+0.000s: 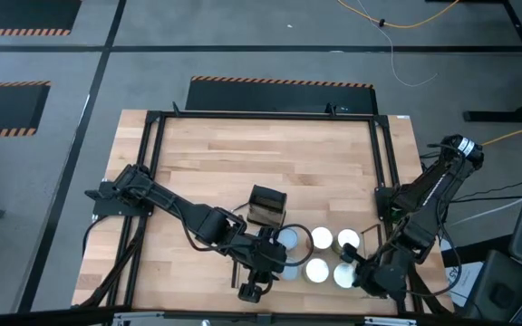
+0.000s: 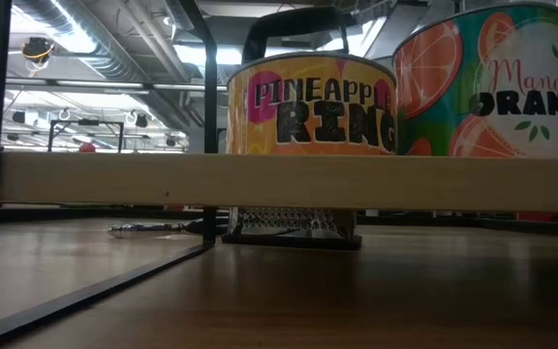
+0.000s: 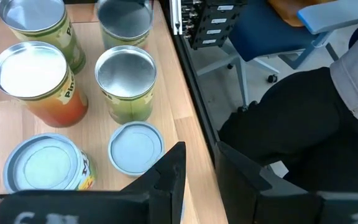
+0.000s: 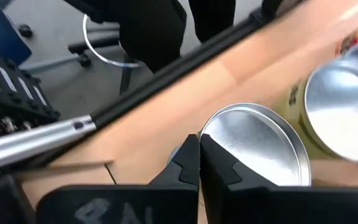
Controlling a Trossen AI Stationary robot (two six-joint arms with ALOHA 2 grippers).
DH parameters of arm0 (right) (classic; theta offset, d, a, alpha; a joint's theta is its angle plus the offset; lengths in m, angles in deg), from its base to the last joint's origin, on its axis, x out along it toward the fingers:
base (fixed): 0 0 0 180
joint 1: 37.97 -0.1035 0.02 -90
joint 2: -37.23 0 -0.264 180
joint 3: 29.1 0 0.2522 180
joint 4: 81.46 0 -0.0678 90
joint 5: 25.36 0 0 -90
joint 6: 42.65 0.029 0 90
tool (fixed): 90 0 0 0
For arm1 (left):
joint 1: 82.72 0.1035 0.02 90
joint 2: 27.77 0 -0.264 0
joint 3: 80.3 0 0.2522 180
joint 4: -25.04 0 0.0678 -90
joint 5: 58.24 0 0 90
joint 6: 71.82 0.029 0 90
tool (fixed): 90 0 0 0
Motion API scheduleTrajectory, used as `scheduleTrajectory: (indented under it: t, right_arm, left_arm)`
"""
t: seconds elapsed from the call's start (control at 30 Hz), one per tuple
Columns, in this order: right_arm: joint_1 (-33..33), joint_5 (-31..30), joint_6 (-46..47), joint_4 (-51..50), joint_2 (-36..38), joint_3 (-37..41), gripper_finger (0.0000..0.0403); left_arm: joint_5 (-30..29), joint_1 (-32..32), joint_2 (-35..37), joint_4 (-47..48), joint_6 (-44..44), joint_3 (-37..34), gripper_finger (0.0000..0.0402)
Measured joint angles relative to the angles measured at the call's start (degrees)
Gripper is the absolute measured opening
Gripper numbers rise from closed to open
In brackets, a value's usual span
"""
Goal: Pick and place cans onto a shelf
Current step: Put the canned tomatoes on the shelf
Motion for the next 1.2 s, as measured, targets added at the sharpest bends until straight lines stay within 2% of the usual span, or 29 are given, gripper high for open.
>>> scheduleTrajectory:
  t: [0.13,0.4,0.8,1.2]
  right_arm:
    - [0.0,-0.4,0.0,-2.2,0.0,0.0,0.0000]
    - [0.0,-1.1,1.3,-0.4,0.0,1.9,0.0002]
    - [0.0,-1.0,1.6,-0.2,-0.1,2.1,0.0033]
    - [0.0,-0.5,1.3,0.0,-0.1,2.1,0.0023]
  left_arm:
    - [0.0,0.0,0.0,0.0,0.0,0.0,0.0080]
    - [0.0,0.0,0.0,0.0,0.0,0.0,0.0080]
    - [0.0,0.0,0.0,0.0,-0.1,0.0,0.0080]
    - [0.0,0.0,0.0,0.0,-0.1,0.0,0.0080]
